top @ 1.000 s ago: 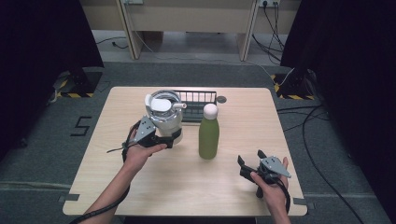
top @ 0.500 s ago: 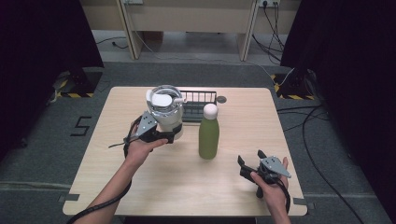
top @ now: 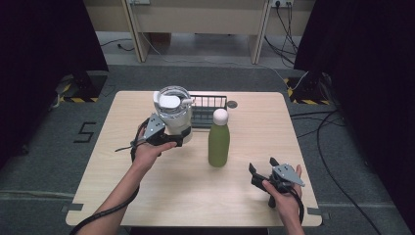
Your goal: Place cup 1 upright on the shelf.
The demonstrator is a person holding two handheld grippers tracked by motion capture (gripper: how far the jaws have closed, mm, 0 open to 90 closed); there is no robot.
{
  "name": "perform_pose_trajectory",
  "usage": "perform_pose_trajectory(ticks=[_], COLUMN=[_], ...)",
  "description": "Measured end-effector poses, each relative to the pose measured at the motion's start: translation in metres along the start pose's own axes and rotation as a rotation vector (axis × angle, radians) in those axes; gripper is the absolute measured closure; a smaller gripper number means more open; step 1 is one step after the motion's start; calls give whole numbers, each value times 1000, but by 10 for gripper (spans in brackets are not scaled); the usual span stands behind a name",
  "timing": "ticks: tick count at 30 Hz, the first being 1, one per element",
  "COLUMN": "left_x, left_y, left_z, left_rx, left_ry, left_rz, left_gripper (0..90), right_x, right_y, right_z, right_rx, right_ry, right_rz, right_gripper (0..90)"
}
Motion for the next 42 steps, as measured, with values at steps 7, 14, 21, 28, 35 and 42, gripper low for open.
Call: perform_pose_trajectory(ticks=[7, 14, 21, 28, 35, 42], left_x=[5, 6, 8, 9, 10, 10], left_y=[0, -1, -3, -7, -12, -15], left_z=[-2, -6, -12, -18, -24, -30], left_rx=[21, 22, 28, 26, 19, 14], left_ry=[3, 5, 2, 4, 11, 17], left_rz=[-42, -44, -44, -46, -50, -48], left_gripper=[104, 104, 104, 104, 104, 104], right_x=[-1, 0, -2, -2, -3, -1], right_y=[1, 1, 2, 2, 2, 2], right_z=[-1, -1, -1, -1, -1, -1], right_rx=[2, 4, 5, 6, 6, 7], right_ry=[4, 3, 4, 4, 4, 1], right_rz=[-5, -7, -6, -5, -6, -8], right_gripper=[148, 148, 148, 148, 148, 148])
Point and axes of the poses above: each handheld gripper's, and its own axes: z roughly backward along the jaws, y roughly out of its underside, x roughly to its left, the point moved 9 cm from there along -z, roughly forward along the jaws, and after that the axes turned 6 degrees about x, right-handed, at the moved point
